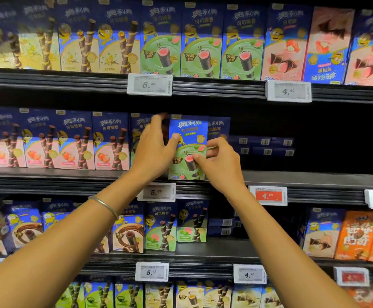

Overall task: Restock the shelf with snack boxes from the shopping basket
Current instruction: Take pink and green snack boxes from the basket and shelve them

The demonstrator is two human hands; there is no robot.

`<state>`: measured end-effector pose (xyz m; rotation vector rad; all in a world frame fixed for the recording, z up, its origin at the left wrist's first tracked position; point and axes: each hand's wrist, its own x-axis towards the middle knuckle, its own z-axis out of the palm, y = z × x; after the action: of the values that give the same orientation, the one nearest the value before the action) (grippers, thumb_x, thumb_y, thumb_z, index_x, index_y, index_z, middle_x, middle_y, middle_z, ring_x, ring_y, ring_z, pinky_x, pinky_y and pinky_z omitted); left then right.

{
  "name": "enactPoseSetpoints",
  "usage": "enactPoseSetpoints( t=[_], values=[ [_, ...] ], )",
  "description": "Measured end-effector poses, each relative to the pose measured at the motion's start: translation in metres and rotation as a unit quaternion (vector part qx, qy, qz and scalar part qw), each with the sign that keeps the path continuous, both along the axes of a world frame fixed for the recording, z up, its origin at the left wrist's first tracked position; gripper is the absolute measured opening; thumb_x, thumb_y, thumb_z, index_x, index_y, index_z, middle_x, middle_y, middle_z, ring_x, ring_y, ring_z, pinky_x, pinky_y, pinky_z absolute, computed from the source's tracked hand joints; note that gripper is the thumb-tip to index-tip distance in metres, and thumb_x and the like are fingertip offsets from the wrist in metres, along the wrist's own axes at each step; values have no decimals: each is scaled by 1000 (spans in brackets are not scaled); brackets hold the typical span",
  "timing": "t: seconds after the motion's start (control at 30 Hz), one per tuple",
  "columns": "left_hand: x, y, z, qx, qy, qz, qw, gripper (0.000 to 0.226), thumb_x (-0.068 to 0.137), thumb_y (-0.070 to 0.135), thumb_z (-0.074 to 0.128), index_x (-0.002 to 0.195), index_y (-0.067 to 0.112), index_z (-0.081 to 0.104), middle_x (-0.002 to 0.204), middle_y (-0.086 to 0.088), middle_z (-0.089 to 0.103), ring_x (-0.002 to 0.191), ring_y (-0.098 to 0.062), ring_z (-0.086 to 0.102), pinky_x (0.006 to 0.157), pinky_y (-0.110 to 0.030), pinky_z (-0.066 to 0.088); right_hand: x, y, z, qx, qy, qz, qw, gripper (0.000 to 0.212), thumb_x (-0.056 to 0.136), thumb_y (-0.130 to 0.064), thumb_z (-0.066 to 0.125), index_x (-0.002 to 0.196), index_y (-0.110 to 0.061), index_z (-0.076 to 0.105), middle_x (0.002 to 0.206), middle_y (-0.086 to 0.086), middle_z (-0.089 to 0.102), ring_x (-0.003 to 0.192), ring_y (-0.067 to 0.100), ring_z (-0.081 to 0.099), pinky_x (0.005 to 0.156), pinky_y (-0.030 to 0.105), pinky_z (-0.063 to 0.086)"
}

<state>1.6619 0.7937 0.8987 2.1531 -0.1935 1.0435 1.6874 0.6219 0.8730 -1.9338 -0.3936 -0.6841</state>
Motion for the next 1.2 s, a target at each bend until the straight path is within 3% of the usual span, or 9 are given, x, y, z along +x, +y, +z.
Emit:
enactPoseSetpoints(
  t=[0.1, 0.23, 0.4, 0.53, 0.63, 0.77, 0.93, 1.07, 1.2],
  values=[
    [-1, 10, 8, 159, -8, 105, 982, 85, 87, 49, 76, 155, 17, 37, 138, -16, 51, 127, -39, 44, 98, -50, 41, 2, 7, -2, -5, -15, -6, 1000, 44, 82, -41, 82, 114, -23, 59, 97, -8, 65, 79, 8, 67, 75, 35, 59],
    [0, 14, 28, 307, 37, 132, 942, 113, 70, 76, 79, 157, 21, 33, 153, -10, 42, 139, -37, 37, 103, -52, 39, 1, 11, -3, -65, -41, -47, 996, 43, 84, -49, 76, 115, -25, 58, 102, -6, 64, 87, 17, 65, 77, 45, 58],
    [6, 19, 40, 341, 48, 122, 931, 121, 59, 80, 83, 152, 18, 35, 146, -11, 52, 137, -38, 46, 106, -50, 41, 1, -3, -9, -5, -121, -161, 980, 52, 82, -41, 77, 118, -22, 45, 120, 0, 45, 110, 20, 46, 82, 39, 49],
    [15, 19, 46, 363, 45, 118, 923, 119, 56, 83, 83, 145, 17, 36, 127, -9, 58, 119, -39, 58, 90, -46, 46, 12, -13, -5, -70, 9, -160, 985, 73, 87, -40, 74, 141, -15, 32, 141, 11, 35, 127, 32, 43, 90, 45, 49],
    [22, 21, 49, 372, 47, 113, 920, 119, 50, 87, 82, 136, 18, 38, 106, -1, 51, 107, -37, 60, 72, -40, 45, 17, -17, 0, -78, 44, -142, 986, 54, 90, -37, 73, 127, -15, 40, 131, 10, 47, 116, 34, 54, 88, 50, 53],
    [31, 26, 48, 391, 36, 115, 912, 117, 51, 88, 80, 136, 19, 38, 118, -7, 53, 106, -37, 59, 69, -40, 44, 19, -22, 2, -69, 60, -122, 988, 42, 90, -36, 74, 113, -14, 46, 121, 10, 60, 109, 33, 60, 89, 53, 54],
    [34, 24, 48, 408, 59, 129, 902, 117, 50, 87, 81, 137, 20, 39, 128, -10, 45, 116, -40, 56, 74, -43, 44, 20, -23, 4, -69, 60, -137, 986, 42, 89, -36, 75, 111, -14, 46, 122, 11, 58, 109, 33, 59, 89, 52, 54],
    [31, 19, 52, 423, 76, 119, 895, 134, 52, 82, 84, 158, 26, 24, 151, -8, 41, 135, -40, 46, 99, -52, 47, 22, -23, 4, -76, 68, -128, 987, 44, 90, -37, 74, 114, -13, 45, 124, 12, 57, 109, 33, 58, 89, 52, 54],
    [28, 15, 55, 428, 77, 128, 891, 128, 55, 83, 81, 157, 25, 30, 146, -7, 46, 134, -38, 46, 104, -52, 43, 26, -24, 7, -73, 83, -115, 987, 42, 92, -34, 73, 113, -14, 43, 124, 13, 59, 108, 31, 59, 85, 46, 53]
  ],
)
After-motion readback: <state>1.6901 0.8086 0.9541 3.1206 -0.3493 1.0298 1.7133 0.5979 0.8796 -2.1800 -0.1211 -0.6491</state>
